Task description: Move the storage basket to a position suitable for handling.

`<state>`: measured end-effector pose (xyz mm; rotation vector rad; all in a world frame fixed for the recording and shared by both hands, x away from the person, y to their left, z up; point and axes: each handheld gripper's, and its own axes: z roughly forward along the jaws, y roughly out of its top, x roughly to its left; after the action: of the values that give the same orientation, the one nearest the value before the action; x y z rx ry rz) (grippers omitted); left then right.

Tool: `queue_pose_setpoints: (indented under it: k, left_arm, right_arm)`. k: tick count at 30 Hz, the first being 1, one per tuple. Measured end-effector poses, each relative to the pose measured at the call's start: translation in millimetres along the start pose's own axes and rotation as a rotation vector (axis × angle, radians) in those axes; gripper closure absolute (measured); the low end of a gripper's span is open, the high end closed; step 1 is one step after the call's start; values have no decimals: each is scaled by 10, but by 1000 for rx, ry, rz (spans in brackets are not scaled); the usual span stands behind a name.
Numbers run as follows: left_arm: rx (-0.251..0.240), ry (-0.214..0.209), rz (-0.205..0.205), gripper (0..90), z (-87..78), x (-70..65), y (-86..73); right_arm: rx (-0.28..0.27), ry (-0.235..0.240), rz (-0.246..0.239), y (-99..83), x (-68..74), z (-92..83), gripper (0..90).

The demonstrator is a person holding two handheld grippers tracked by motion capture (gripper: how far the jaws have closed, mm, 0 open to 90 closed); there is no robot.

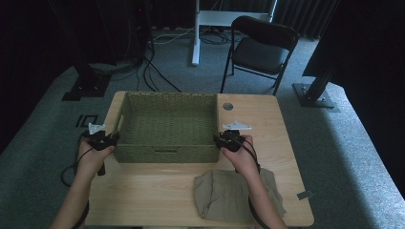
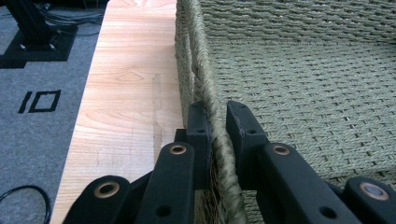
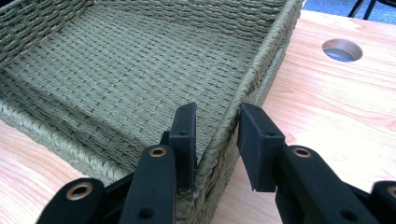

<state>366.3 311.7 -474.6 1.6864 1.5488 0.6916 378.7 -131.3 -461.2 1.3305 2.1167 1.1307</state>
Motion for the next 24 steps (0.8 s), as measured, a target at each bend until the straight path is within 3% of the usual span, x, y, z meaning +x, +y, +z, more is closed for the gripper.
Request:
queue_pose_setpoints:
  k: [24]
  left_arm:
    - [18,-35,33,814,-45,-187,-43]
  right_arm:
    - [16,-12,37,-102,-119,-170,700]
